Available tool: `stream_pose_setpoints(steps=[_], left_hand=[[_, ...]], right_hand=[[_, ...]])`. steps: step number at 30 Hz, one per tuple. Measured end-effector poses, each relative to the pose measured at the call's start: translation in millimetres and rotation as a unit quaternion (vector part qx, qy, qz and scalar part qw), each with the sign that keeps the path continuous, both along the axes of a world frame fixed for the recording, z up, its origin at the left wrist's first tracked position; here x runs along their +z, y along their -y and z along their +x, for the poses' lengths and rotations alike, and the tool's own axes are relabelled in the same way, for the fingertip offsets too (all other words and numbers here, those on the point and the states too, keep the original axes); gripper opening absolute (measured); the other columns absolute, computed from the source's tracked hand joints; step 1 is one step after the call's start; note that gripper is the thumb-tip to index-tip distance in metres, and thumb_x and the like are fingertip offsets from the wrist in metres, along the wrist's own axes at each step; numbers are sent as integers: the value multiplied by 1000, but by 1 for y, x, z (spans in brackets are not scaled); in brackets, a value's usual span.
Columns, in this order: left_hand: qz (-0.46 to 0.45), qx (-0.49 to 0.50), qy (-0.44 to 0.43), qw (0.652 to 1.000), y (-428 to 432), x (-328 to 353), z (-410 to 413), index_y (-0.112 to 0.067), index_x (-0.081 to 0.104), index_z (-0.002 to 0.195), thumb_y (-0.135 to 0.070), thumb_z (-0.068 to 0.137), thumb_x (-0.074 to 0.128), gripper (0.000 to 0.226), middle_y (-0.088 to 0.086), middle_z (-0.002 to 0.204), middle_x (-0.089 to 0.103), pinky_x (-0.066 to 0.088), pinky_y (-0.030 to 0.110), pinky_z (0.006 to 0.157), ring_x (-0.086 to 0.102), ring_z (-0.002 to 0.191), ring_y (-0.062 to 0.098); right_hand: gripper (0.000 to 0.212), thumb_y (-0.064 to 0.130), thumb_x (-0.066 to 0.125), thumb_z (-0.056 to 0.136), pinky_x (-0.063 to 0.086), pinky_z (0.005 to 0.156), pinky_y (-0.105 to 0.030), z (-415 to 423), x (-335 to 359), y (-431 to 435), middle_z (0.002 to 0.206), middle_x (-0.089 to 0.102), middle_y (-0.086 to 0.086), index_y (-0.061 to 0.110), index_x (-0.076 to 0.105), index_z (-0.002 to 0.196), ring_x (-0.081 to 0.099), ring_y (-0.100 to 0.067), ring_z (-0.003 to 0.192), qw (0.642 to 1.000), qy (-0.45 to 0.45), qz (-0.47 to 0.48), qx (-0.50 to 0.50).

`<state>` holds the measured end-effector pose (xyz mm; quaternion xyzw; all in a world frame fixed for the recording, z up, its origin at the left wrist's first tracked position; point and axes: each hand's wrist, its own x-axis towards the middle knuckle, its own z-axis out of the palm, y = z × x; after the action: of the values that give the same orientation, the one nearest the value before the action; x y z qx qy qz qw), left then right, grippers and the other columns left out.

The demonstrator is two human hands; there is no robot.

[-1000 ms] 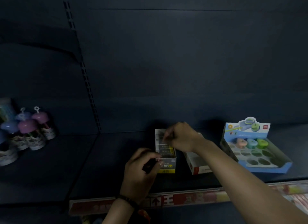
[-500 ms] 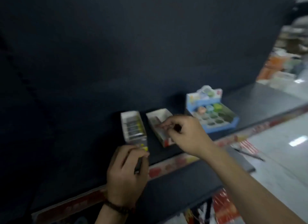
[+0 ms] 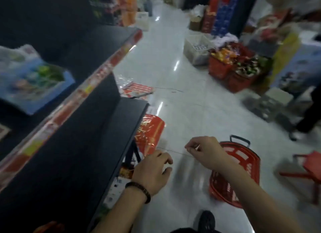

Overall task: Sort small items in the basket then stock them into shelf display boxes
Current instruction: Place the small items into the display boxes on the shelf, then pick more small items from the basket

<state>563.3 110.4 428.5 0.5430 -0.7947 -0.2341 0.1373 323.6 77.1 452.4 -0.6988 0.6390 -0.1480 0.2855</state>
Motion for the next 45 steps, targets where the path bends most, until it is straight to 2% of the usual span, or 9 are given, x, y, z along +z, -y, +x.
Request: stream_pose_setpoints(steps=[4,9,12,18,26,32,37,42,45], left_hand=[[89,-109,56,988,22,-41,-111,-35,62,109,-39,99,58,12,-13,110,59,56,35,87,61,101,11],[211,-148,91,962,47,-90,-244,-36,64,102,-42,98,56,10,-16,103,62,57,31,83,61,91,5],[284,-154,89,942,65,-124,-316,-37,68,106,-40,99,58,12,-18,102,64,60,31,85,63,91,3],[383,-157,80,907,101,-195,-424,-34,70,95,-30,98,67,5,-9,97,69,57,25,80,66,90,8],[457,-193,133,858,170,-383,-543,-32,67,105,-33,99,65,6,-11,102,70,53,24,75,67,93,8],[501,-150,159,838,189,-559,-608,-24,67,111,-30,99,68,14,-8,98,66,51,29,72,65,90,17],[496,-33,94,863,185,-736,-663,-32,63,104,-36,90,77,21,-3,108,73,57,38,95,68,99,23],[432,38,14,901,172,-859,-712,-23,70,124,-55,91,73,46,1,124,73,40,27,107,64,121,28],[388,69,-16,919,162,-903,-731,-21,68,131,-43,93,70,45,5,131,71,45,37,109,64,124,29]], right_hand=[[12,27,71,93,52,77,-25,-127,-44,-29,95,79,10,26,82,99,72,-9,90,991,-39,69,-104],[18,31,68,98,44,67,-22,-273,-95,-53,100,72,5,23,77,111,63,-12,85,965,-60,180,-179],[19,32,67,99,53,75,-26,-341,-127,-62,107,75,3,22,75,113,68,-14,90,946,-41,218,-236],[20,40,68,97,62,80,-34,-422,-197,-53,107,74,4,26,72,110,70,-13,89,912,2,271,-308],[17,41,68,99,62,73,-32,-500,-349,2,105,69,4,26,65,106,70,-13,86,874,28,319,-367],[27,37,64,96,62,81,-46,-558,-503,36,110,64,-3,21,68,117,65,-23,92,885,-53,267,-378],[26,32,59,99,59,68,-44,-600,-647,60,110,61,-7,15,66,117,63,-29,91,924,-173,129,-315],[22,33,60,101,53,54,-36,-623,-709,68,93,68,-5,15,72,101,61,-25,66,922,-207,-52,-322],[18,33,67,97,46,54,-31,-624,-713,62,89,66,-2,17,74,99,58,-21,65,919,-189,-89,-335]])
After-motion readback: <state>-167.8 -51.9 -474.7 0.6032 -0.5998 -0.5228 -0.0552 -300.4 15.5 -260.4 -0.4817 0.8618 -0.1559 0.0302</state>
